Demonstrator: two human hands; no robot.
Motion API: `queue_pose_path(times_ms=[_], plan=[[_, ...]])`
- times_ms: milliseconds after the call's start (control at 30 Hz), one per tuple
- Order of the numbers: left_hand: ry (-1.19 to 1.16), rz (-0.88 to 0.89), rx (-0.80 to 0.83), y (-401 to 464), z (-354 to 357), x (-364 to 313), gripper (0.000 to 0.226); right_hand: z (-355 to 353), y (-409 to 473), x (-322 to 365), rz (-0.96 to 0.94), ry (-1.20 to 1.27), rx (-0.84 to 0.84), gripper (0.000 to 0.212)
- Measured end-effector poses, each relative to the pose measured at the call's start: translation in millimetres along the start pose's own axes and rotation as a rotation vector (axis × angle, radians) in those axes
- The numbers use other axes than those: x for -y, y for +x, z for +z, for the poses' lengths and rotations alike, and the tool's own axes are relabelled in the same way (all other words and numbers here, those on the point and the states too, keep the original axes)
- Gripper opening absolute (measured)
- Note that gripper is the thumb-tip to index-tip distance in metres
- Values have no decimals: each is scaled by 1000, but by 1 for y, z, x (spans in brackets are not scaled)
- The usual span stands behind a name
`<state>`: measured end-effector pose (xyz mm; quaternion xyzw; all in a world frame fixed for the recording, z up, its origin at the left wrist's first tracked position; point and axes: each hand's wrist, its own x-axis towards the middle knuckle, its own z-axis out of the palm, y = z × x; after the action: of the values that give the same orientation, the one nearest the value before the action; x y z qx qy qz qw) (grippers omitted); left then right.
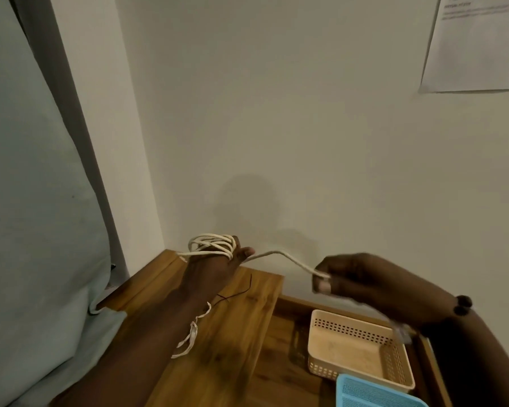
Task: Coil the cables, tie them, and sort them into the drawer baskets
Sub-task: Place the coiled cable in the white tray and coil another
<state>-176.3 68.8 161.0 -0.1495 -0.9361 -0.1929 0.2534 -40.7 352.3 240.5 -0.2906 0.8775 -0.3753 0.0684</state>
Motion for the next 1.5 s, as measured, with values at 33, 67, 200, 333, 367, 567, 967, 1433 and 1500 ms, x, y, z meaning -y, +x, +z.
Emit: queue_pose_path(times_ms=[33,67,200,333,367,567,967,1433,1500], plan=[[-20,-35,36,4,6,8,71,-6,2,-2,-28,-135,-121,19],[-71,-63,101,7,12,15,72,-11,7,-5,-41,-238,-257,18],[-393,-38,301,-15,8,-18,57,-25,46,-34,48,-737,-837,15],[-850,153,560,-57,-30,-101,44,-3,84,-78,278,-1053,-512,22],[-1061,143,578,-64,-34,-115,40,16,92,-88,321,-1028,-371,23],[-1943,-26,394,-41,-45,-136,52,150,96,-54,119,-571,-120,17],[-1080,-581,277,-33,-19,-67,51,39,26,4,-60,-614,-481,27],[-883,-453,249,-18,-21,-86,73,53,47,20,-178,-608,-184,41],[-1058,-404,511,-30,-22,-93,91,30,54,15,-224,-440,-346,38]])
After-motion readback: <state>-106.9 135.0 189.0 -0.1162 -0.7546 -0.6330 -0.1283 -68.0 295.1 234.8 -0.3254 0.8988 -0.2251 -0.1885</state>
